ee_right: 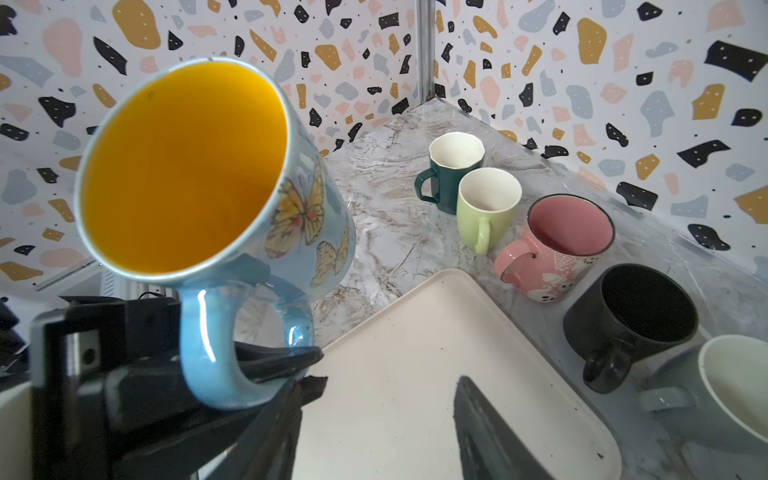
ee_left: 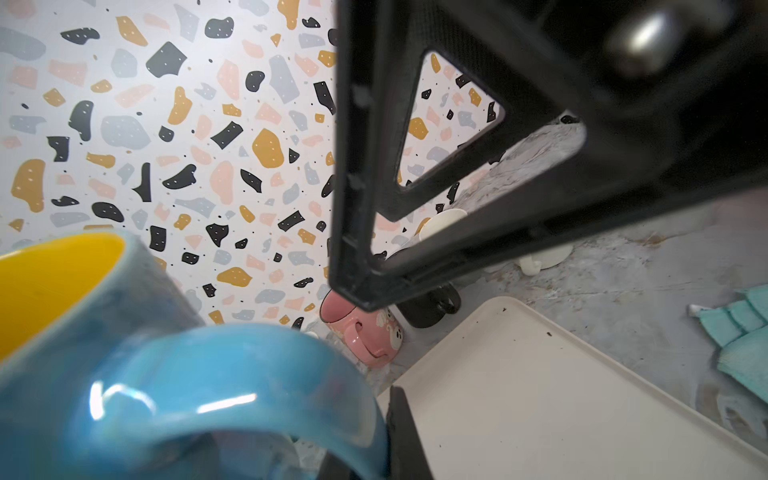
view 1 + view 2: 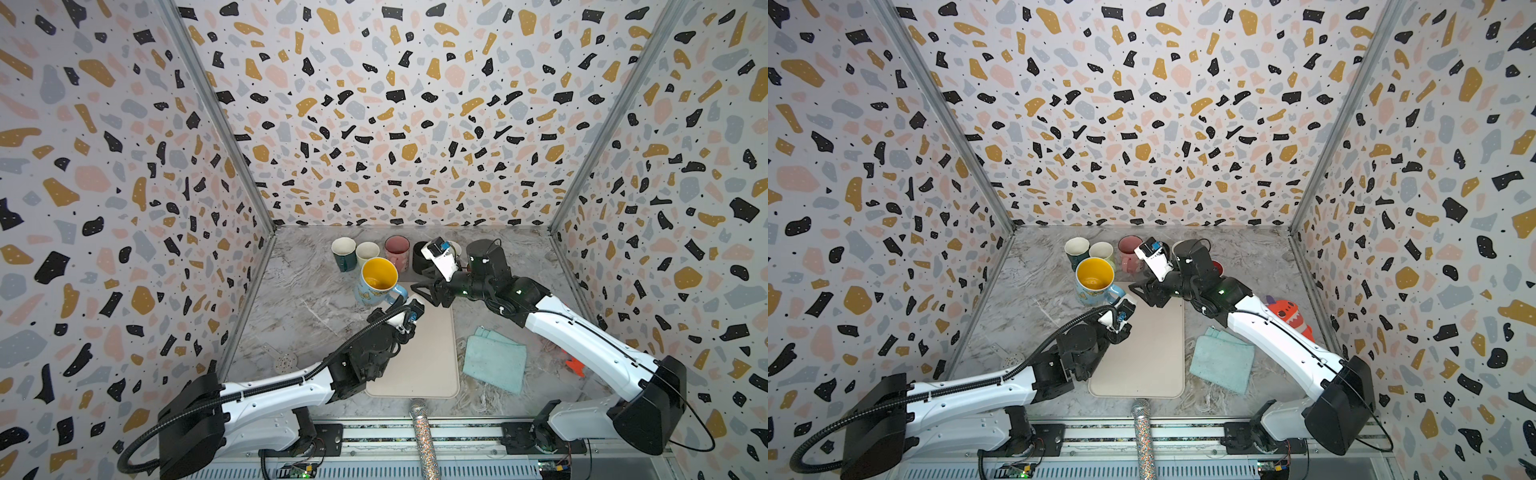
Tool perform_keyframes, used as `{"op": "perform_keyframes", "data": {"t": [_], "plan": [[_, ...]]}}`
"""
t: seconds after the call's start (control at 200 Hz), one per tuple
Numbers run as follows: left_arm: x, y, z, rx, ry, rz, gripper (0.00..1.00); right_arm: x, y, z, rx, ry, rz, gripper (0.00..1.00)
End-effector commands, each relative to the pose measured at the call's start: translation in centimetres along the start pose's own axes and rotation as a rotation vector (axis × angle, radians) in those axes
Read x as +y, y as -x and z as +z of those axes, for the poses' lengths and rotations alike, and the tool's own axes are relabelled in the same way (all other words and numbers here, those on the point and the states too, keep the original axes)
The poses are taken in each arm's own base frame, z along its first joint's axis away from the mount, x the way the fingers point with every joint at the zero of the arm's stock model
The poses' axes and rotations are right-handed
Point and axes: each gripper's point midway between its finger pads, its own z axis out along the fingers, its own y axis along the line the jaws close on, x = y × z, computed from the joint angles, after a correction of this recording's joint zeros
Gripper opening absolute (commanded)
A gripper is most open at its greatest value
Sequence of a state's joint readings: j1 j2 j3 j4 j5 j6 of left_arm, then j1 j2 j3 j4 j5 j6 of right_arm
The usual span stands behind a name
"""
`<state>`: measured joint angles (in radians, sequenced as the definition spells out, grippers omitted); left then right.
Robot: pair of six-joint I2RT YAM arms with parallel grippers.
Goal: Turn the mug right side up
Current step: 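Raise the blue mug toward the right gripper while the right gripper reaches in, then close the right gripper on the blue mug's handle, turning it upright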
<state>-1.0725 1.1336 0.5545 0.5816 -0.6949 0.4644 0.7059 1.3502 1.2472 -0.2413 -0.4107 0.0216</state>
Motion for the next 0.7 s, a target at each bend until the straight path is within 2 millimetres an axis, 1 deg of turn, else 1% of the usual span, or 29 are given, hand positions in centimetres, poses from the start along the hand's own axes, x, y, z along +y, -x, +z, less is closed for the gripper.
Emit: {"op": "perform_keyframes", "data": {"t": [0.0, 0.105, 0.19, 0.35, 0.691], "plan": [[3.7, 2.9, -0.7, -0.088, 0.166, -0.030, 0.00, 1.1, 2.7, -1.5, -0.058, 0.053, -0.049, 0.62], [4.1, 2.7, -0.7, -0.077, 0.197, -0.007, 0.00, 1.6, 3.1, -1.9, -0.064, 0.088, -0.063, 0.64], [4.1, 2.5, -0.7, -0.068, 0.215, 0.019, 0.00, 2.5, 3.3, -2.1, -0.067, 0.146, -0.085, 0.65], [3.6, 2.2, -0.6, -0.062, 0.212, 0.069, 0.00, 3.8, 2.5, -1.6, -0.019, 0.243, -0.101, 0.66], [2.5, 2.4, -0.7, -0.095, 0.169, 0.098, 0.00, 4.9, 1.6, -1.0, 0.004, 0.321, -0.106, 0.69]]}}
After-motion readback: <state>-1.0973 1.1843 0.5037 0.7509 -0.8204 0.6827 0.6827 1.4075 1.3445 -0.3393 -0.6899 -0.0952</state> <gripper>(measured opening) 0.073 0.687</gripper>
